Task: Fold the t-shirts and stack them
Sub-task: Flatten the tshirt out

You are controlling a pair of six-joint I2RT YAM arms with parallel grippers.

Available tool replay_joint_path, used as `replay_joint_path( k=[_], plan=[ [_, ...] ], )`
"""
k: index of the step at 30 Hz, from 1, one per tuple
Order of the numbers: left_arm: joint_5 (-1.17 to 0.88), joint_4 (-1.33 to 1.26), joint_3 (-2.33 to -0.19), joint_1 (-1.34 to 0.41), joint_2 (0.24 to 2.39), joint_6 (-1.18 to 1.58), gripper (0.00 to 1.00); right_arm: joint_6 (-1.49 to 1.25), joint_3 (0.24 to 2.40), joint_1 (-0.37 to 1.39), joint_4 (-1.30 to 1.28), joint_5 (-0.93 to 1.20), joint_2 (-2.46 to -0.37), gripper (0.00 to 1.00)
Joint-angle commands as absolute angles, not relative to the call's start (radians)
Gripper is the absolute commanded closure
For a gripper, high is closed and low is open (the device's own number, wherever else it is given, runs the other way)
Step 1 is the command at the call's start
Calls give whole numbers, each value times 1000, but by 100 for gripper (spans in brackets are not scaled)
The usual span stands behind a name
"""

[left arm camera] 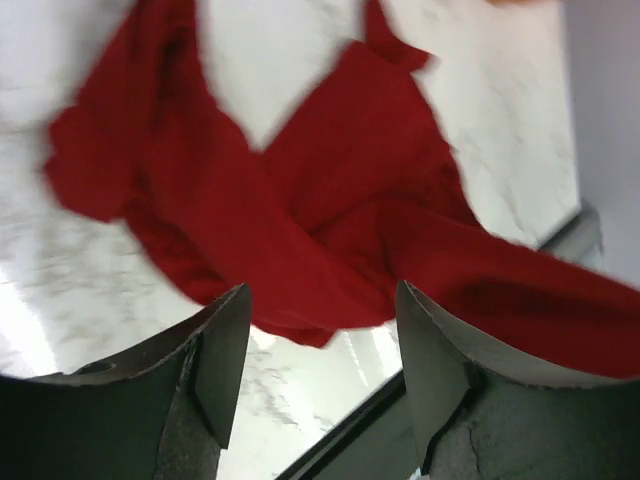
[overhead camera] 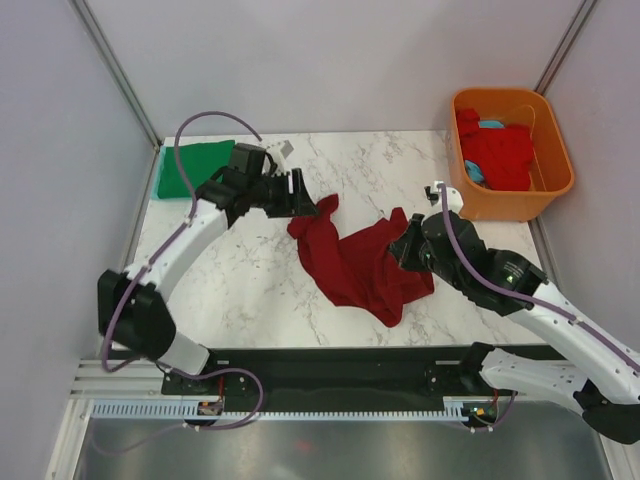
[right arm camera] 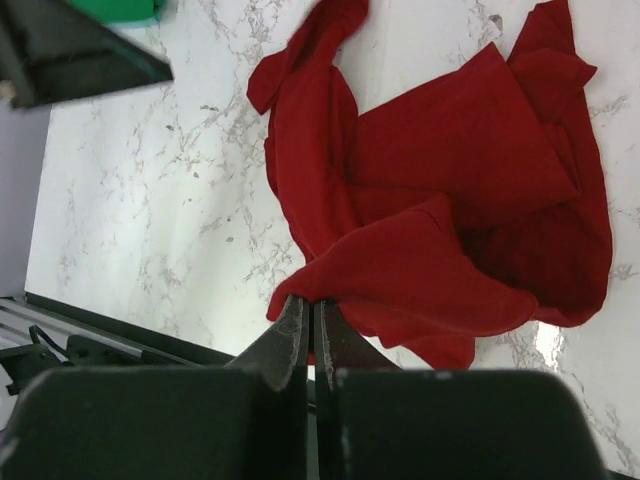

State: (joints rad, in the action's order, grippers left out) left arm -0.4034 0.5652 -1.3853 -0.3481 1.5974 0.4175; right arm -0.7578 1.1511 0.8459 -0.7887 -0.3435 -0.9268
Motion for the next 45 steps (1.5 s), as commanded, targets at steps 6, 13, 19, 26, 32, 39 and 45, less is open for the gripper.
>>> replay_joint_path(
  k=[6, 13, 19, 26, 32, 39, 45],
  plan=[
    [-697, 23, -911, -505, 1229, 531, 31, -598, 1167, 844, -703, -261, -968, 100],
    [-456, 244, -838, -381, 1166, 629, 30, -460, 1124, 870, -537, 107, -1231, 100],
    [-365, 340, -785, -249, 1077, 628, 30, -459, 1216, 1032, -472, 117, -1500, 100],
    [-439, 368, -741, -267, 1022, 586, 33, -497, 1316, 988, -607, -108, -1444, 54],
    [-413, 345, -709, -401, 1081, 601, 33, -410, 1339, 701, -681, -213, -1370, 51],
    [-353, 276, -678, -577, 1187, 644, 30, -328, 1282, 396, -615, -98, -1569, 52],
    [-310, 244, -638, -640, 1279, 637, 25, -279, 1209, 227, -549, -34, -1689, 46]
  ],
)
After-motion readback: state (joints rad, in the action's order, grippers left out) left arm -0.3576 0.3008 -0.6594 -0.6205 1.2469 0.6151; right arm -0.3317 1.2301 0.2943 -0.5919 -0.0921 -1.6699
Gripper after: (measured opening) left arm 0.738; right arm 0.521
